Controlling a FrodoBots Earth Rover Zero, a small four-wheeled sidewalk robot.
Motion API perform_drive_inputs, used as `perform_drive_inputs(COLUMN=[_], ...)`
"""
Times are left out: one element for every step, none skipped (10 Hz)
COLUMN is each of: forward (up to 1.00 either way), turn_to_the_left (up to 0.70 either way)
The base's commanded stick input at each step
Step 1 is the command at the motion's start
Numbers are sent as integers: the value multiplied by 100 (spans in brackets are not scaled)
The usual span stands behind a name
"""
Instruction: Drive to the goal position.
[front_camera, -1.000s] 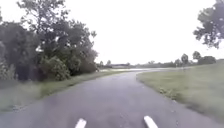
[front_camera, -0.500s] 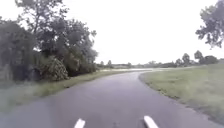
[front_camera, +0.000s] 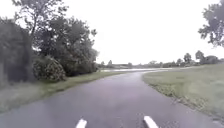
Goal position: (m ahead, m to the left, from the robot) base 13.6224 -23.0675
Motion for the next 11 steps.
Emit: perform_drive_inputs(forward=[70,70,70,70,70,70,70,70,70,70,70], turn_to_the_left=[0,0,0,0,0,0,0,0,0,0,0])
